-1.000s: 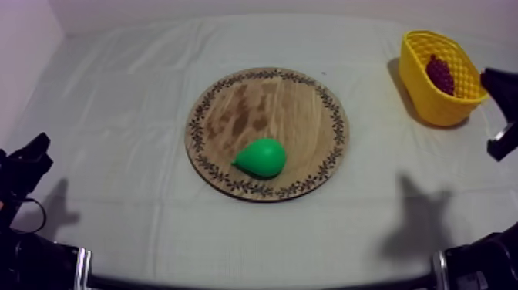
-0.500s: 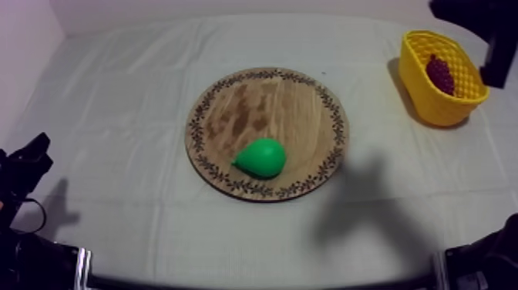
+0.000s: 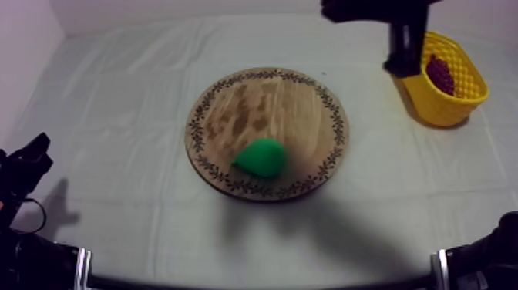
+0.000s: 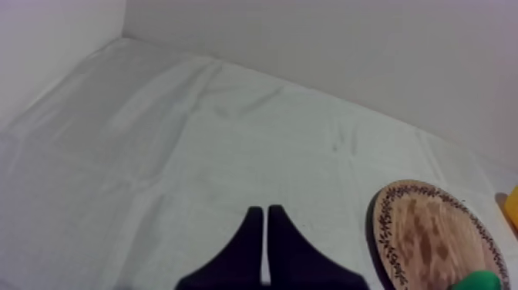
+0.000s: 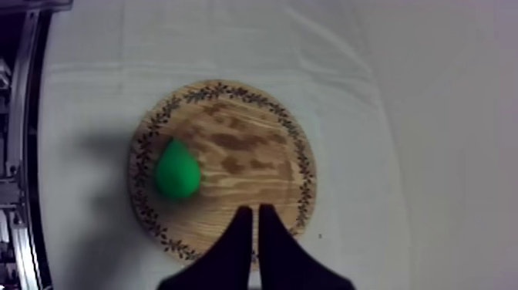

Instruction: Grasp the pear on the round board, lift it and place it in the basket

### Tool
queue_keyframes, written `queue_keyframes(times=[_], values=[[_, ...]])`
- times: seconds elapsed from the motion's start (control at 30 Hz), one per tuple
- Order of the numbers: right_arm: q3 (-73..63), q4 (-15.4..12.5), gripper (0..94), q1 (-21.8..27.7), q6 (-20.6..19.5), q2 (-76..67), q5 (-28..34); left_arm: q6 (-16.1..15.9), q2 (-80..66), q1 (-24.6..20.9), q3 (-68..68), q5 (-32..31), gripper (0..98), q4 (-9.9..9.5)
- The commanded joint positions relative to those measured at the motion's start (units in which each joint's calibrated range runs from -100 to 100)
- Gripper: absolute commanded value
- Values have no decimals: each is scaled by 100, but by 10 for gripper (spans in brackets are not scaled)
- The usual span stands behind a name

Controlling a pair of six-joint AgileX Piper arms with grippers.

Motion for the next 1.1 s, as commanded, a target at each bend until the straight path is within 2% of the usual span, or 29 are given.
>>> queue_keyframes(times=[0.0,0.2,0.4,0.83,1.0,1.07], values=[[-278,60,3,-55,-21,515,289,-1,0,1,0,-1,1,-2],[-954,172,3,-199,-80,1442,1003,-1,0,1,0,-1,1,-2],[-1510,122,3,-309,-217,2216,1614,-1,0,1,0,-1,1,-2],[-1723,123,7,-354,-885,3295,1911,-1,0,1,0,-1,1,-2],[-1858,73,114,-316,-925,3493,1924,-1,0,1,0,-1,1,-2],[-1881,58,199,-309,-982,3528,1925,-1,0,1,0,-1,1,-2]])
